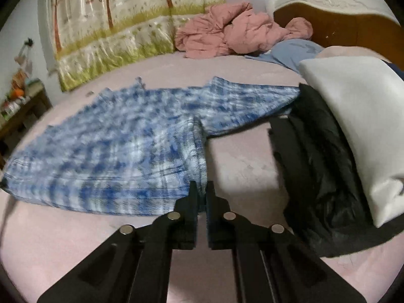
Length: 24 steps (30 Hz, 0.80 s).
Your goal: Fold large clothes
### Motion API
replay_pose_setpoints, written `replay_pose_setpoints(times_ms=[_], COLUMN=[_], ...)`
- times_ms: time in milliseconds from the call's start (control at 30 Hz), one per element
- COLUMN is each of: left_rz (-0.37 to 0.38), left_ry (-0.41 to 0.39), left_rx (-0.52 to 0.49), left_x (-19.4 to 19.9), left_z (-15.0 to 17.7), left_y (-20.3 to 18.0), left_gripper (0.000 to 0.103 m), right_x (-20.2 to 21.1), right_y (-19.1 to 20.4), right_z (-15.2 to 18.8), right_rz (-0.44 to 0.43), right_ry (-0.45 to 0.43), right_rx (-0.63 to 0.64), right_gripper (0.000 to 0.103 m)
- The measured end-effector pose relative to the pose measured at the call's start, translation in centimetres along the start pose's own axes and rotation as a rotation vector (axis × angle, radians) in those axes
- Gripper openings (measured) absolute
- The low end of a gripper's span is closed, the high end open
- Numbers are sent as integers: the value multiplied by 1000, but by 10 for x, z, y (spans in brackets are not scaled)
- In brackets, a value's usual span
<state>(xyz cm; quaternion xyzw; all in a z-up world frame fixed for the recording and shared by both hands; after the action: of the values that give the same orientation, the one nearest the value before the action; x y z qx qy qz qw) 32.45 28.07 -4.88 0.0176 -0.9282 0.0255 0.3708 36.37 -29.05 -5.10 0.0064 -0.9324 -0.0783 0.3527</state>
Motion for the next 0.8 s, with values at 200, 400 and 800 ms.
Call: replay_pose_setpoints(times_ms=[200,400,800], left_rz=[23,104,-362], left_ry=[-161,82,11], left_rx=[-125,-417,-533], left_x=[30,9,-61], left_z=[5,18,11], left_y=[-39,-123,-121], left_gripper=[71,78,68], right_x=[22,12,-73], right_y=[16,91,122], right_z=[13,23,3], right_rz=[43,-94,229], right_ry=[-76,101,23], right_rx=[159,480,606], right_gripper=[57,76,48])
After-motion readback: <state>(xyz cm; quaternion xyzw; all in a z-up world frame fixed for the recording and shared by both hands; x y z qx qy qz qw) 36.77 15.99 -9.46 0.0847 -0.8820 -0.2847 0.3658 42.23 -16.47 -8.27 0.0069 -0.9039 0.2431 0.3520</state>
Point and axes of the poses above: each gripper's, at about its wrist camera, not at the fingertips, and x roughly against the way its jaws point, y to its left, z to its underside, the point moved 5 cm from there along -x, roughly the way its jaws point, and after that the axes turned 4 degrees about -x, right-handed, at the moved point
